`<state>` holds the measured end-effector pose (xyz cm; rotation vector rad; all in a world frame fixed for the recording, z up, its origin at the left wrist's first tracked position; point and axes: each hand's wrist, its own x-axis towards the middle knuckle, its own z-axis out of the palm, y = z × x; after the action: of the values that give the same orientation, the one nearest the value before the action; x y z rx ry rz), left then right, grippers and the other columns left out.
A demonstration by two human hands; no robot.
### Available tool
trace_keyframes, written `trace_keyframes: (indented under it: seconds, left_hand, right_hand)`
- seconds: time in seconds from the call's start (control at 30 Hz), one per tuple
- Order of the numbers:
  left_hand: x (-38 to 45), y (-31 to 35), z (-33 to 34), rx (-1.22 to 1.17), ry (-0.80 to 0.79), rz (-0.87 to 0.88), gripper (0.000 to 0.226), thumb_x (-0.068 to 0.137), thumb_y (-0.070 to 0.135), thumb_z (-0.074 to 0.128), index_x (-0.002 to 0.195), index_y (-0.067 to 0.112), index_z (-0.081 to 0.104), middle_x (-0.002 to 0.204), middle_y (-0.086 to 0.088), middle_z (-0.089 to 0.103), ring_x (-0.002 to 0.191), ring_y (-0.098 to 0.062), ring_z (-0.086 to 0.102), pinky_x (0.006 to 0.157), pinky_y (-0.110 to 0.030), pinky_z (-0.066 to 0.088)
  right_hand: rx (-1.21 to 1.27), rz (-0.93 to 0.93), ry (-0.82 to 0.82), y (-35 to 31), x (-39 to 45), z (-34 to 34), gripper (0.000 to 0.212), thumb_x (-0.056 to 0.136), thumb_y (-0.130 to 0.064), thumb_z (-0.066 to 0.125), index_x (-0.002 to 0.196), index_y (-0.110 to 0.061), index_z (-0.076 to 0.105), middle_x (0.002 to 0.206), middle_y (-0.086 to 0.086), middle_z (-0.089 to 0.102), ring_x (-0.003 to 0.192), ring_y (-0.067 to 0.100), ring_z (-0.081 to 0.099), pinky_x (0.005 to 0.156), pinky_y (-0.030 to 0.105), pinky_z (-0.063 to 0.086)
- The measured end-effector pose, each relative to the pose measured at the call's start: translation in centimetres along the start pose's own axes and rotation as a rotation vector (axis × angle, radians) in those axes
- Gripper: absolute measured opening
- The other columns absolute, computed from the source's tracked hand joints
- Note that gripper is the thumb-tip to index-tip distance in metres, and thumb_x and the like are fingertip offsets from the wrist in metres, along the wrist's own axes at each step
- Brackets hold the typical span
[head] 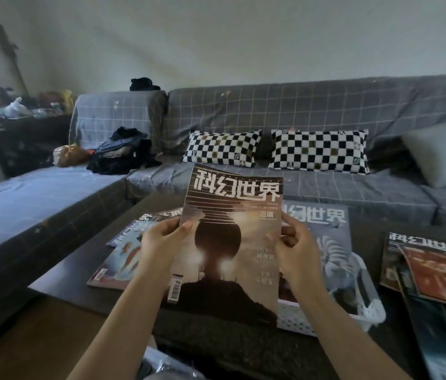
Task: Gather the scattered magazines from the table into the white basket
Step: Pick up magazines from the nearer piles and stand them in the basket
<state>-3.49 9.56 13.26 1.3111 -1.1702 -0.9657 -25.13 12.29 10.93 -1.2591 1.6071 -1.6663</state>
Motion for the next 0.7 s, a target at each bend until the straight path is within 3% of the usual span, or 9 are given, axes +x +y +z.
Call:
trace_keyframes:
  seconds: [0.07,0.17,0.3,0.43,0.57,0.7]
  left_hand:
    - [0.0,0.3,2.0,-0.075,-0.068,-0.027,0.013,0.086,0.026,0.069,0.095,0.018,0.073,0.086,-0.008,0.075,0.083,-0.033,0.072,0.073,-0.049,0.059]
    - [0.2,0.3,5.0,-0.158,-0.152,-0.062,0.010,0.084,0.024,0.071,0.090,0.017,0.074,0.092,-0.016,0.074,0.090,-0.043,0.068,0.082,-0.059,0.054]
    - [0.2,0.1,9.1,-0.247,-0.223,-0.102,0.021,0.083,0.018,0.071,0.101,0.009,0.071,0.090,-0.012,0.074,0.080,-0.030,0.071,0.077,-0.047,0.057]
    - [0.6,-0.3,12.4,-0.230,-0.262,-0.098,0.021,0.084,0.017,0.071,0.104,0.010,0.070,0.097,-0.012,0.074,0.091,-0.033,0.070,0.085,-0.049,0.056]
    - [1.4,-1.0,15.2,-0.126,-0.222,-0.047,0.017,0.084,0.018,0.071,0.100,0.014,0.071,0.090,-0.002,0.075,0.086,-0.021,0.071,0.083,-0.040,0.057]
    - [1.8,-2.6,16.4,-0.007,-0.181,-0.013,0.008,0.082,0.024,0.074,0.088,0.020,0.072,0.070,0.009,0.073,0.063,-0.003,0.068,0.053,-0.014,0.051]
  right_hand:
    - [-0.015,0.011,0.032,-0.1,0.7,-2.3,0.043,0.083,-0.017,0.068,0.123,-0.027,0.054,0.092,-0.012,0.065,0.082,0.001,0.062,0.068,0.022,0.051]
    - [-0.009,0.028,0.066,0.1,1.5,-5.5,0.043,0.084,-0.014,0.067,0.123,-0.024,0.055,0.095,-0.006,0.067,0.085,0.006,0.064,0.071,0.026,0.054]
    - [-0.017,0.021,0.124,0.8,2.9,-8.8,0.040,0.083,-0.012,0.067,0.120,-0.024,0.058,0.093,-0.004,0.067,0.082,0.006,0.064,0.066,0.020,0.050]
    - [-0.012,0.011,0.162,1.8,4.6,-11.0,0.039,0.082,-0.014,0.068,0.119,-0.025,0.059,0.097,-0.007,0.068,0.087,0.006,0.064,0.076,0.025,0.052]
    - [-0.064,-0.013,0.190,2.7,6.2,-12.2,0.040,0.083,-0.013,0.068,0.120,-0.024,0.058,0.095,-0.006,0.068,0.088,0.009,0.064,0.076,0.025,0.052]
    - [-0.172,-0.011,0.157,4.4,6.6,-12.7,0.042,0.083,-0.012,0.067,0.122,-0.023,0.056,0.094,-0.007,0.065,0.084,0.006,0.061,0.069,0.020,0.048]
